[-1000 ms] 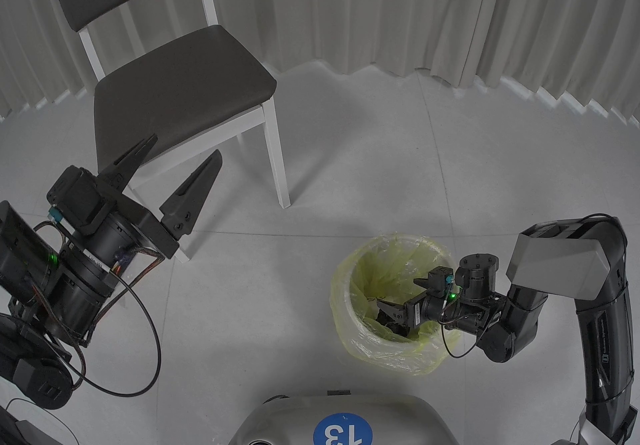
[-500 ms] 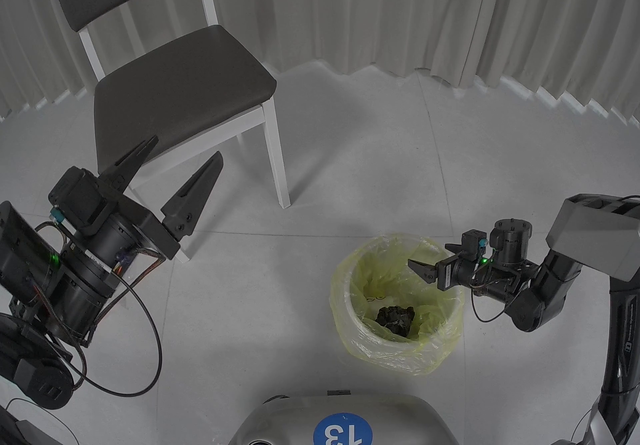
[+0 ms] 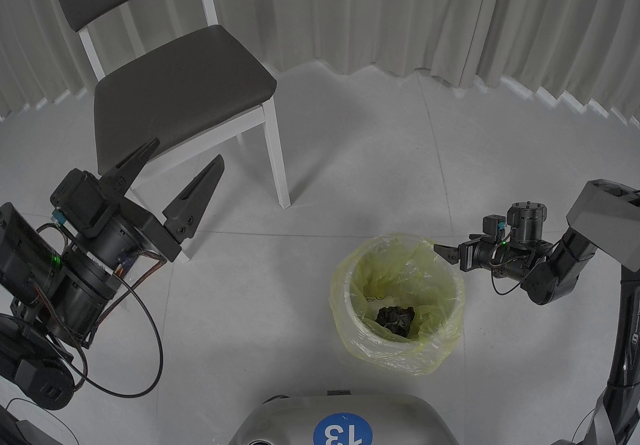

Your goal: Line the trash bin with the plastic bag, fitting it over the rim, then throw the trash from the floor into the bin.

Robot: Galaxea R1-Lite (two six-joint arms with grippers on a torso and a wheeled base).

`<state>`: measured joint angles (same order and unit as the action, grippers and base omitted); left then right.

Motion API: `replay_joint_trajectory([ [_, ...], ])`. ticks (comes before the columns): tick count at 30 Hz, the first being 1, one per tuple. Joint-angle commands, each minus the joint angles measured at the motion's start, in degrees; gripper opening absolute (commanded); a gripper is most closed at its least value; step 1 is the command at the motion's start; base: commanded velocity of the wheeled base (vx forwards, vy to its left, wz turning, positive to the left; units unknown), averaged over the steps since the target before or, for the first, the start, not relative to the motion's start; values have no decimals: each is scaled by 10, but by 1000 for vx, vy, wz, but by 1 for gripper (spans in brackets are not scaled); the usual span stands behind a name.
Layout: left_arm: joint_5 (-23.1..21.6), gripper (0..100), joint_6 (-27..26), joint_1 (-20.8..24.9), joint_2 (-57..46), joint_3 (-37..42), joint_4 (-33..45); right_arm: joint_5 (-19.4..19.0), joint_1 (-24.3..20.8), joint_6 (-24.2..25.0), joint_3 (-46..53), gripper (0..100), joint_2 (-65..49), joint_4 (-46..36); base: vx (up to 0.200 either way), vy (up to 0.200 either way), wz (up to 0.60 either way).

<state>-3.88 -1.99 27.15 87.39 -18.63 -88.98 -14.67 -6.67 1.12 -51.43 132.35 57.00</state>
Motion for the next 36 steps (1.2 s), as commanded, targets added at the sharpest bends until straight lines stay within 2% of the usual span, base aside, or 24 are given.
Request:
replay_joint_trajectory([
  [1,0,100,0,0,1,0,-8,0,16,-1,-9,100,-1,-3,0,0,0],
  [12,0,100,1,1,2,1,-8,1,41,-41,-32,100,6,-93,0,0,0],
  [26,0,100,1,1,1,0,-9,1,50,-43,-40,100,29,-95,0,0,0],
  [36,0,100,1,1,1,0,-9,1,38,-53,-51,100,81,-94,0,0,0],
])
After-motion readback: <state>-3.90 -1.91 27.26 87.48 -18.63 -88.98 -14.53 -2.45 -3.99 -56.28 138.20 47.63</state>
